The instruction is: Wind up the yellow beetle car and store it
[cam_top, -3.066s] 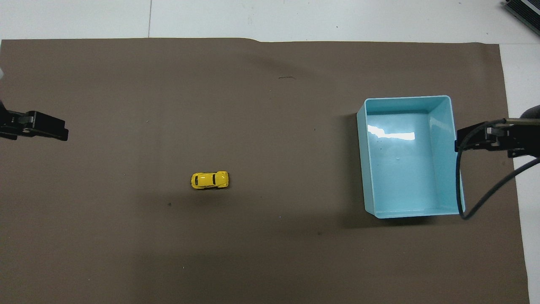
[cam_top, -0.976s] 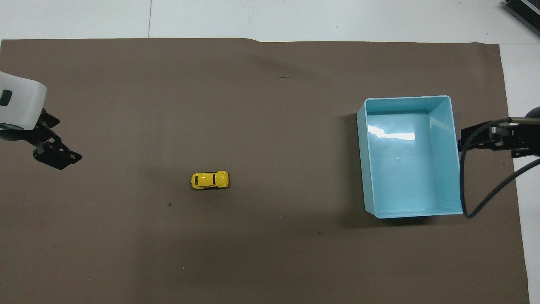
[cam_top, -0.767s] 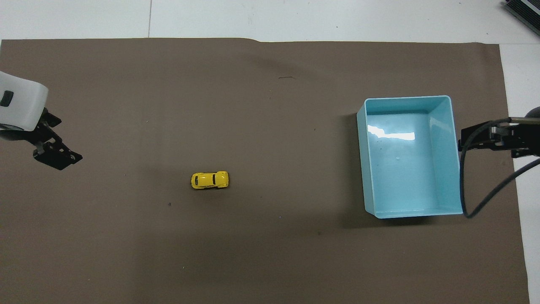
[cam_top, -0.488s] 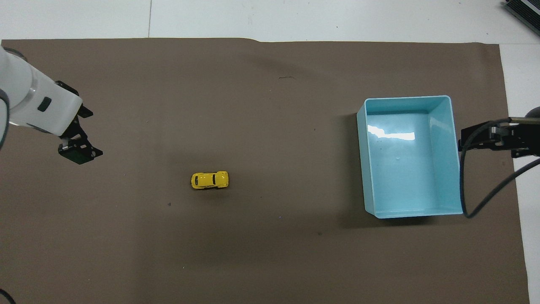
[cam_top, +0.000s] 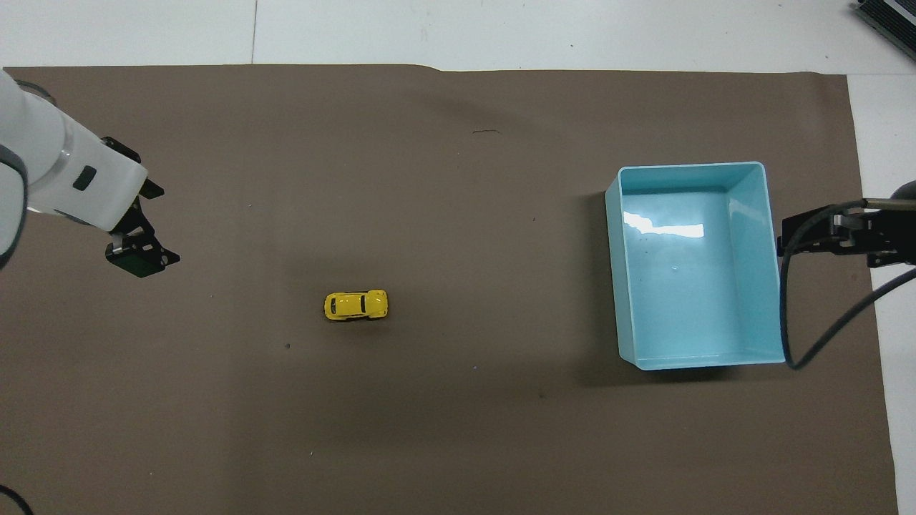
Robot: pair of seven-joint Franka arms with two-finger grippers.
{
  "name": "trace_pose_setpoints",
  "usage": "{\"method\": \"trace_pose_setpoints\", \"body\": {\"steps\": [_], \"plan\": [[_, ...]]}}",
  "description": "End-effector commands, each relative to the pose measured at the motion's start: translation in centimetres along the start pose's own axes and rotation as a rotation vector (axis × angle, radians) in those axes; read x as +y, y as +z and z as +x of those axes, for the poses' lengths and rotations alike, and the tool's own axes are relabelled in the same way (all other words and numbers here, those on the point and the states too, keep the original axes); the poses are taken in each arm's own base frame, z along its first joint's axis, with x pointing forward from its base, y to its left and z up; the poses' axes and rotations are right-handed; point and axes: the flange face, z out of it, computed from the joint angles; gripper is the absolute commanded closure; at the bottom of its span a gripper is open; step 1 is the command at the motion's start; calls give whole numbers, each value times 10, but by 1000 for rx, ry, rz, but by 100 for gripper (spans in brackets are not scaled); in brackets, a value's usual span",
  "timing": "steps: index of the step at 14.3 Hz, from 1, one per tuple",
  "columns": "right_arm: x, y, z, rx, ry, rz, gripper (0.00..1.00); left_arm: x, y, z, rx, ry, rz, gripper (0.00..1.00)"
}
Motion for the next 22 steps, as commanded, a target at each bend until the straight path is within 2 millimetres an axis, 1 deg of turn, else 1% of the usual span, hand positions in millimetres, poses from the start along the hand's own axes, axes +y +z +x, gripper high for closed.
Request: {"method": "trace_pose_setpoints", "body": {"steps": [1,2,3,4,6,8,9,10,11,12,13,14,15,17,18,19,20,21,22], "plan": [[4,-1,-5,1,15,20,0,17,29,31,9,64,20,0],[4,-1,-5,1,15,20,0,21,39,36,10,61,31,0],[5,-1,-5,1,16,20,0,27,53,47,10,66,39,0],[4,-1,-5,1,15,20,0,30,61,51,13,60,49,0],[4,-1,-5,1,15,20,0,43,86,65,9,73,50,0],[4,-1,-5,1,15,20,0,60,104,81,15,77,84,0],[4,-1,-5,3,15,20,0,66,106,82,20,62,98,0],[4,-1,-5,1,15,20,0,77,112,91,21,65,102,0],[4,-1,-5,1,15,20,0,83,113,96,28,63,120,0],[4,-1,-5,0,15,19,0,88,122,101,31,59,131,0],[4,-1,-5,0,15,19,0,96,131,111,41,55,153,0],[4,-1,-5,0,15,19,0,101,139,112,50,32,172,0],[4,-1,-5,1,15,20,0,104,142,113,51,26,175,0],[4,-2,-6,3,15,20,0,112,145,116,50,28,171,0],[4,-2,-6,3,15,20,0,114,147,118,51,7,169,3],[4,-2,-6,3,15,20,0,116,147,117,56,-31,170,30],[4,-2,-6,3,15,20,0,115,146,117,58,-47,173,65],[4,-2,-6,3,15,20,0,115,146,118,58,-43,175,92],[4,-1,-6,0,15,19,0,115,146,117,56,-34,172,100]]}}
